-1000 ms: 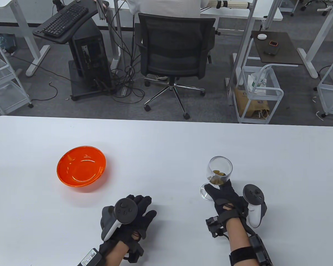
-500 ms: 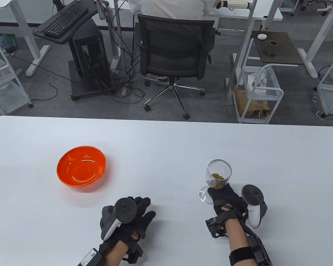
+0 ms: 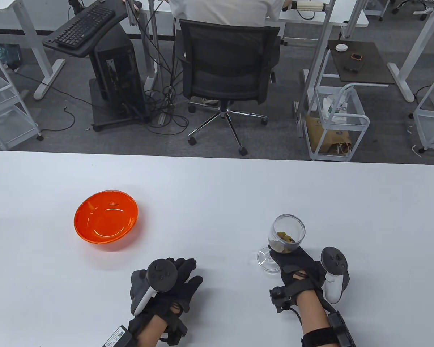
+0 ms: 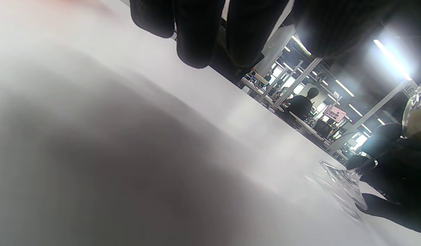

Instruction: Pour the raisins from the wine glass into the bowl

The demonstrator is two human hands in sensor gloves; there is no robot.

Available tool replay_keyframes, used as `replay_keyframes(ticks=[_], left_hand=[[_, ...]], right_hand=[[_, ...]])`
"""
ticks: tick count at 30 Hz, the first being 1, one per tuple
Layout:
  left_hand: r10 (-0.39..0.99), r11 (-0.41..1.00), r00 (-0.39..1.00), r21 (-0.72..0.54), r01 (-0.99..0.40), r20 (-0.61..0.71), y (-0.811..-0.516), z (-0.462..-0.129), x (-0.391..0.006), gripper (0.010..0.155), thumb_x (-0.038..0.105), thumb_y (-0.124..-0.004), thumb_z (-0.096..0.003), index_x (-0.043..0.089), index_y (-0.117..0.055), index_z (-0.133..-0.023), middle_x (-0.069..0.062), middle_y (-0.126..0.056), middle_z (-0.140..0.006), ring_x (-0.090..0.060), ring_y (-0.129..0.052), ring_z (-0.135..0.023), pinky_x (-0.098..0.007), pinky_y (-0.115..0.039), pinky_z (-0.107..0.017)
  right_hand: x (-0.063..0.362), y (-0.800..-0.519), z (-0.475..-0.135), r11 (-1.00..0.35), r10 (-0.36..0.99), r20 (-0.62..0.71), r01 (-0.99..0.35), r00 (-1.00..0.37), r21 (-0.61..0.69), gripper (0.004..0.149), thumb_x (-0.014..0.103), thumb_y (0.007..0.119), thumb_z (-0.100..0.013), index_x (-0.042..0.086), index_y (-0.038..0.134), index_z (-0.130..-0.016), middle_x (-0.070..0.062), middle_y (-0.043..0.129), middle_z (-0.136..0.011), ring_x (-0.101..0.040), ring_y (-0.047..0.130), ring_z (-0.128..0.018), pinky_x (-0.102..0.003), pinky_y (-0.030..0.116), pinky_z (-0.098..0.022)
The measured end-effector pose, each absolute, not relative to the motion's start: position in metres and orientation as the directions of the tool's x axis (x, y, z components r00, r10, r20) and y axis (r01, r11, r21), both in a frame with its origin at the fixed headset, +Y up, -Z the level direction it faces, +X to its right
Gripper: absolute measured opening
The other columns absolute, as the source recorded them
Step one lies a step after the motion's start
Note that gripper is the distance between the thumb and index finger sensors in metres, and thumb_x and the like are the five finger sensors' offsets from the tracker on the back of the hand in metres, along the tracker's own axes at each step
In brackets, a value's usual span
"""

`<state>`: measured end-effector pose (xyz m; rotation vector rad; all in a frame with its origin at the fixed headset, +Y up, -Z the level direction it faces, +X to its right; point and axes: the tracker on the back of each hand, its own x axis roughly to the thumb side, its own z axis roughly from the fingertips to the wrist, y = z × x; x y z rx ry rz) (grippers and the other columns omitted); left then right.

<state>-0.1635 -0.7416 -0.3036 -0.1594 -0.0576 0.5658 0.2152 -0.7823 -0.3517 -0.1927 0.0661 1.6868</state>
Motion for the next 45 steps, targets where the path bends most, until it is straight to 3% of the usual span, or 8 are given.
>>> replay_keyframes(ticks=[26,36,45], left_hand=[[0.744,0.661,0.668,-0.165,-0.732,0.022,-0.741,-0.301,-0.169,0.072,0.06,-0.081,-0.0398,0.032,-0.065,-0.105,-0.005,-0.069,-0.115,-0.037,-0.052,-0.11,-0.063,-0.036,-0.075],[0.848,0.519,0.528,-0.259,-0.814,0.038,-0.743,-0.297,-0.16,0.078,0.061,-0.082,-0.0395,0.036,-0.056,-0.108,-0.006,-0.058,-0.12,-0.04,-0.042,-0.111,-0.064,-0.028,-0.075],[0.901,0.421,0.43,-0.36,-0.832,0.061,-0.746,-0.295,-0.15,0.089,0.063,-0.083,-0.0393,0.042,-0.035,-0.111,-0.007,-0.038,-0.125,-0.043,-0.029,-0.112,-0.065,-0.022,-0.074]], right_hand=[[0.152,-0.762,-0.329,-0.111,0.992,-0.05,-0.992,-0.114,0.052,0.047,0.022,0.088,-0.051,0.022,0.075,-0.095,-0.011,0.083,-0.096,-0.046,0.08,-0.088,-0.074,0.046,-0.07],[0.114,-0.759,-0.319,-0.131,0.99,-0.032,-0.979,-0.138,0.159,0.046,0.022,0.088,-0.051,0.021,0.075,-0.095,-0.011,0.083,-0.096,-0.046,0.079,-0.088,-0.074,0.047,-0.07],[0.083,-0.754,-0.309,-0.158,0.986,-0.005,-0.949,-0.166,0.274,0.047,0.022,0.086,-0.051,0.021,0.074,-0.096,-0.011,0.082,-0.097,-0.045,0.079,-0.088,-0.074,0.046,-0.07]])
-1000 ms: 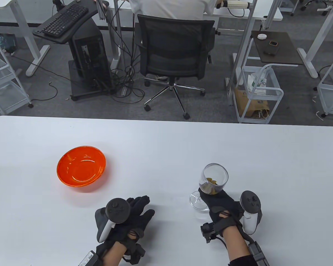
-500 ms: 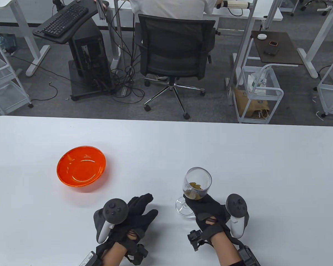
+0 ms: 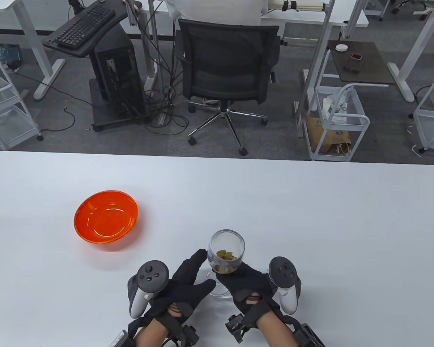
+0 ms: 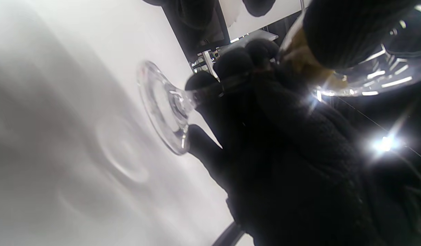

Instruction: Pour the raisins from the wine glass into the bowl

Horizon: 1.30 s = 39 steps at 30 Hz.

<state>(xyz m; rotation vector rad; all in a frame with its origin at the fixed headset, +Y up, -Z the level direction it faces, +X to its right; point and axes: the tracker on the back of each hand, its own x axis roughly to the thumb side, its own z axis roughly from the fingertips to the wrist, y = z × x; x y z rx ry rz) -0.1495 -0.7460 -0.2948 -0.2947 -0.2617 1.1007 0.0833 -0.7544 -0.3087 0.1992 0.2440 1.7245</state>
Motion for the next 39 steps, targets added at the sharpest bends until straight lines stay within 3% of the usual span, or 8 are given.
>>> replay_keyframes(ticks=[9,24,36,39], left_hand=[[0.939,0.329,0.34,-0.419,-0.846,0.05,-0.749,-0.294,-0.144,0.089,0.06,-0.084,-0.0402,0.041,-0.034,-0.111,-0.01,-0.035,-0.125,-0.042,-0.029,-0.112,-0.064,-0.025,-0.075],[0.988,0.114,0.149,-0.476,-0.872,-0.037,-0.754,-0.298,-0.142,0.082,0.041,-0.088,-0.0427,0.042,-0.039,-0.109,-0.007,-0.037,-0.124,-0.04,-0.041,-0.113,-0.062,-0.028,-0.076],[0.979,0.172,0.201,-0.432,-0.886,-0.023,-0.753,-0.298,-0.143,0.066,0.032,-0.085,-0.0437,0.04,-0.054,-0.101,-0.006,-0.046,-0.122,-0.04,-0.046,-0.111,-0.062,-0.035,-0.076],[0.972,0.215,0.233,-0.369,-0.904,-0.004,-0.752,-0.299,-0.147,0.056,0.032,-0.083,-0.0442,0.038,-0.064,-0.097,-0.002,-0.057,-0.119,-0.04,-0.051,-0.11,-0.059,-0.04,-0.077]], right_hand=[[0.071,-0.752,-0.303,-0.189,0.981,0.026,-0.932,-0.19,0.31,0.047,0.023,0.085,-0.052,0.02,0.073,-0.097,-0.012,0.082,-0.097,-0.045,0.08,-0.087,-0.073,0.047,-0.071],[0.066,-0.749,-0.302,-0.22,0.975,0.065,-0.906,-0.211,0.362,0.043,0.023,0.082,-0.054,0.017,0.073,-0.096,-0.014,0.082,-0.098,-0.047,0.08,-0.086,-0.074,0.046,-0.07],[0.064,-0.754,-0.301,-0.274,0.961,0.062,-0.897,-0.269,0.347,0.033,0.022,0.078,-0.056,0.021,0.078,-0.089,-0.01,0.083,-0.096,-0.047,0.076,-0.09,-0.074,0.045,-0.071],[0.064,-0.755,-0.302,-0.303,0.952,0.082,-0.879,-0.294,0.369,0.033,0.023,0.079,-0.056,0.022,0.079,-0.089,-0.014,0.082,-0.098,-0.05,0.073,-0.091,-0.074,0.044,-0.07]])
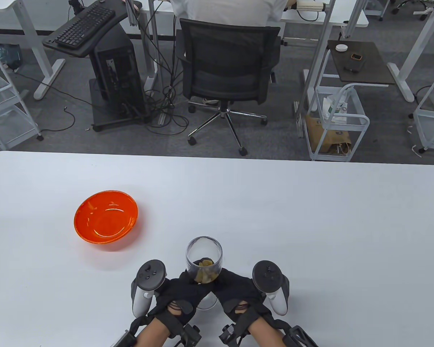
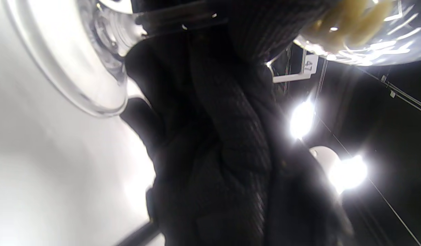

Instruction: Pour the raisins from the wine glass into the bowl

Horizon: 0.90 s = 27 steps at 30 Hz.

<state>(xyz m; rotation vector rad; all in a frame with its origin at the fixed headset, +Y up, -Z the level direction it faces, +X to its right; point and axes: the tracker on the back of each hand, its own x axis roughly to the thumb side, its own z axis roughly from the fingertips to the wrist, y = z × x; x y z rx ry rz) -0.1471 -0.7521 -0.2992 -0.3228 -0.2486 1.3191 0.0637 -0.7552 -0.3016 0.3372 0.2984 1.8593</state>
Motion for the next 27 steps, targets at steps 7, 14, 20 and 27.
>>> replay_keyframes(ticks=[7,14,20,27], left_hand=[[0.979,0.196,0.206,-0.322,-0.926,0.004,-0.752,-0.3,-0.151,0.05,0.032,-0.085,-0.0432,0.035,-0.073,-0.091,-0.002,-0.065,-0.115,-0.039,-0.055,-0.109,-0.057,-0.042,-0.077],[0.977,0.208,0.21,-0.278,-0.938,0.024,-0.75,-0.298,-0.155,0.048,0.032,-0.086,-0.0429,0.036,-0.075,-0.09,-0.001,-0.069,-0.113,-0.035,-0.061,-0.108,-0.056,-0.044,-0.078],[0.98,0.199,0.2,-0.251,-0.947,0.024,-0.75,-0.298,-0.157,0.047,0.033,-0.087,-0.0428,0.036,-0.077,-0.089,0.002,-0.082,-0.105,-0.029,-0.076,-0.102,-0.055,-0.045,-0.078],[0.985,0.169,0.169,-0.212,-0.963,0.017,-0.746,-0.294,-0.158,0.045,0.034,-0.088,-0.0421,0.035,-0.081,-0.087,0.003,-0.095,-0.093,-0.026,-0.091,-0.092,-0.054,-0.049,-0.077]], right_hand=[[0.067,-0.747,-0.304,-0.434,0.901,0.182,-0.822,-0.394,0.368,0.038,0.031,0.081,-0.055,0.02,0.079,-0.091,-0.017,0.081,-0.099,-0.053,0.072,-0.09,-0.075,0.043,-0.07],[0.088,-0.733,-0.309,-0.609,0.789,0.292,-0.749,-0.54,0.261,0.048,0.04,0.082,-0.053,0.014,0.076,-0.094,-0.019,0.081,-0.098,-0.054,0.073,-0.089,-0.076,0.044,-0.069],[0.125,-0.72,-0.317,-0.758,0.63,0.309,-0.65,-0.713,0.044,0.054,0.044,0.08,-0.053,0.016,0.071,-0.097,-0.019,0.073,-0.105,-0.054,0.066,-0.095,-0.076,0.041,-0.071],[0.183,-0.724,-0.324,-0.883,0.443,0.13,-0.457,-0.887,-0.106,0.062,0.046,0.078,-0.053,0.022,0.056,-0.106,-0.017,0.042,-0.12,-0.053,0.033,-0.109,-0.074,0.021,-0.075]])
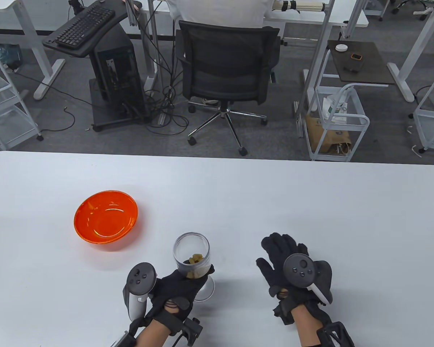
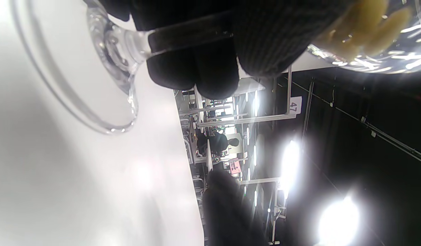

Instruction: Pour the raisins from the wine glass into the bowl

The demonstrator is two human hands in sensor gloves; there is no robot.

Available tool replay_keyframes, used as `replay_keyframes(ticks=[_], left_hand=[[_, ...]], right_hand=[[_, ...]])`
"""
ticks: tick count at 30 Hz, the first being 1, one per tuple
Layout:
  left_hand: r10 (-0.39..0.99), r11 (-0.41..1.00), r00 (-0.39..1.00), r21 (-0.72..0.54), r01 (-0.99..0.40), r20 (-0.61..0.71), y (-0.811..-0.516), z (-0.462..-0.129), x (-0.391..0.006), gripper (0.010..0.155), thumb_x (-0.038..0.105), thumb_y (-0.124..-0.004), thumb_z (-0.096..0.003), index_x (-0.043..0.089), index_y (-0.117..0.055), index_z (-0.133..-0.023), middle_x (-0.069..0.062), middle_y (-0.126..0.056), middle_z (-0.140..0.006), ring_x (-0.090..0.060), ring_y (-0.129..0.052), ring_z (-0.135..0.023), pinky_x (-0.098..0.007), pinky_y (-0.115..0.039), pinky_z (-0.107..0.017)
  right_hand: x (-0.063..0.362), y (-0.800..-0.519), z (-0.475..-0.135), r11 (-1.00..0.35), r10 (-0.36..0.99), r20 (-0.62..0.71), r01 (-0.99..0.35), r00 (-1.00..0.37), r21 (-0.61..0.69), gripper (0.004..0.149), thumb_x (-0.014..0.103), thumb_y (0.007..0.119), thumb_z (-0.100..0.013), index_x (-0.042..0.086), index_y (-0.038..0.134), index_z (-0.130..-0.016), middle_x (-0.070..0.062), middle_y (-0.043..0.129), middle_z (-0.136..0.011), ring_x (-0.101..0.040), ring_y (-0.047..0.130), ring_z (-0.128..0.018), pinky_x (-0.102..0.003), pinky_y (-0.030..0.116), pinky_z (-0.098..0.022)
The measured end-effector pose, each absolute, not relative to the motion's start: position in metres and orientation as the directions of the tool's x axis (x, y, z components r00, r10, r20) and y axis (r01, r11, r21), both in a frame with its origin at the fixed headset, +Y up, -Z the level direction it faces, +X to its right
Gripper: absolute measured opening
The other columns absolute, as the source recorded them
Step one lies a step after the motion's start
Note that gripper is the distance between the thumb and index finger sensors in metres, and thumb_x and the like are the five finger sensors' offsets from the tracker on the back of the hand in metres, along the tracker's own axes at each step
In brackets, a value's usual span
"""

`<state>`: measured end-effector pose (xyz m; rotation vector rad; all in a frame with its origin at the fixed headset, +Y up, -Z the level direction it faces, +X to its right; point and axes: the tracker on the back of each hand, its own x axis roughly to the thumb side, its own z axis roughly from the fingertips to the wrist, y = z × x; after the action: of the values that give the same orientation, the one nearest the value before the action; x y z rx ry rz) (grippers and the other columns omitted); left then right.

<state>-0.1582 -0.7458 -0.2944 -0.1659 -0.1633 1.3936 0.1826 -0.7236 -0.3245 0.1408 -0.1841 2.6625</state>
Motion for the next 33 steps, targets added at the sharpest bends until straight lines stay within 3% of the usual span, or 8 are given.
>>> replay_keyframes(ticks=[5,13,21,33], left_hand=[[0.98,0.198,0.197,-0.187,-0.962,0.024,-0.746,-0.293,-0.159,0.045,0.035,-0.089,-0.0418,0.035,-0.081,-0.087,0.003,-0.097,-0.091,-0.025,-0.093,-0.089,-0.054,-0.049,-0.077],[0.973,0.23,0.231,-0.133,-0.964,0.014,-0.742,-0.29,-0.165,0.046,0.034,-0.084,-0.0427,0.034,-0.078,-0.088,0.003,-0.095,-0.093,-0.026,-0.091,-0.09,-0.053,-0.045,-0.078],[0.964,0.263,0.264,-0.067,-0.962,-0.008,-0.732,-0.293,-0.18,0.048,0.033,-0.081,-0.0436,0.034,-0.075,-0.091,0.0,-0.092,-0.097,-0.027,-0.088,-0.093,-0.053,-0.041,-0.078],[0.912,0.41,0.396,0.188,-0.893,-0.107,-0.703,-0.311,-0.245,0.048,0.033,-0.081,-0.0431,0.032,-0.075,-0.091,-0.001,-0.094,-0.094,-0.028,-0.089,-0.091,-0.055,-0.041,-0.077]], right_hand=[[0.216,-0.735,-0.329,-0.938,0.34,-0.063,-0.335,-0.938,-0.087,0.07,0.049,0.076,-0.053,0.027,0.042,-0.11,-0.015,0.017,-0.122,-0.049,0.006,-0.107,-0.069,0.006,-0.074],[0.238,-0.746,-0.333,-0.957,0.292,-0.191,-0.287,-0.937,-0.052,0.073,0.05,0.076,-0.053,0.03,0.038,-0.111,-0.011,0.01,-0.122,-0.045,-0.002,-0.106,-0.067,0.002,-0.075],[0.233,-0.735,-0.33,-0.944,0.324,-0.157,-0.308,-0.933,-0.114,0.072,0.05,0.076,-0.053,0.028,0.039,-0.111,-0.013,0.012,-0.121,-0.048,-0.002,-0.105,-0.067,0.002,-0.073],[0.218,-0.718,-0.327,-0.924,0.369,-0.061,-0.36,-0.927,-0.127,0.071,0.049,0.077,-0.053,0.023,0.045,-0.111,-0.019,0.017,-0.12,-0.056,0.006,-0.103,-0.07,0.006,-0.071]])
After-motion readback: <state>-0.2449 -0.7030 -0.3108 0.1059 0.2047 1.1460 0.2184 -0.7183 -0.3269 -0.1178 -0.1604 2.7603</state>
